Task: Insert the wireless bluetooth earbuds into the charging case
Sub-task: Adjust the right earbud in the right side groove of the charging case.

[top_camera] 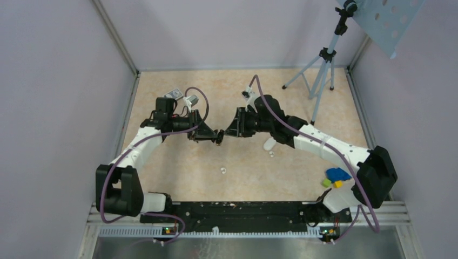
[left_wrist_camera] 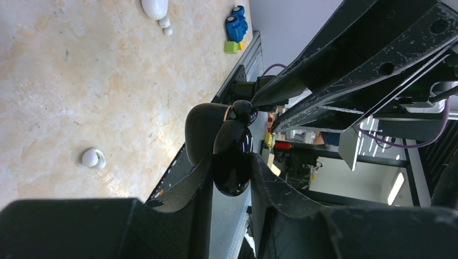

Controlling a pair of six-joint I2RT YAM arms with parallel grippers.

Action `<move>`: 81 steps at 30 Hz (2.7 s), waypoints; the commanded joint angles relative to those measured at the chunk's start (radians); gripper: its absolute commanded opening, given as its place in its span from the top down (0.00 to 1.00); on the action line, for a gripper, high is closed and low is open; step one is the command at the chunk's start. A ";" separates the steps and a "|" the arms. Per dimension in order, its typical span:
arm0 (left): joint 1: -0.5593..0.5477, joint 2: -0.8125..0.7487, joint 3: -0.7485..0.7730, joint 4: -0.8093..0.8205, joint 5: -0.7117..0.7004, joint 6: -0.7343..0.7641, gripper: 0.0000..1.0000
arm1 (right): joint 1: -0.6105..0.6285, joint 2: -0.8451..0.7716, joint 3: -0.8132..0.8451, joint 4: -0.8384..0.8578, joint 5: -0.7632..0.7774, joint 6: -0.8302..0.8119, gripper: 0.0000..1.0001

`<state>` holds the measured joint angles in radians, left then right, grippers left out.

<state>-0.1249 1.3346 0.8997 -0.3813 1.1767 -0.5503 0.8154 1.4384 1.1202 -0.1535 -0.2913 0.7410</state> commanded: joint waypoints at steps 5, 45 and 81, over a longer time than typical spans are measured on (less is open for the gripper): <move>0.004 0.001 0.033 0.032 0.012 0.009 1.00 | -0.003 0.025 0.194 -0.206 -0.018 -0.404 0.64; 0.004 -0.007 0.028 0.030 0.014 0.015 1.00 | -0.002 0.221 0.402 -0.297 -0.145 -0.565 0.71; 0.004 -0.008 0.030 0.027 0.012 0.013 1.00 | 0.018 0.165 0.371 -0.292 -0.096 -0.523 0.86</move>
<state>-0.1249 1.3346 0.8997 -0.3820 1.1687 -0.5495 0.8162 1.6539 1.4754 -0.4782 -0.3981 0.2062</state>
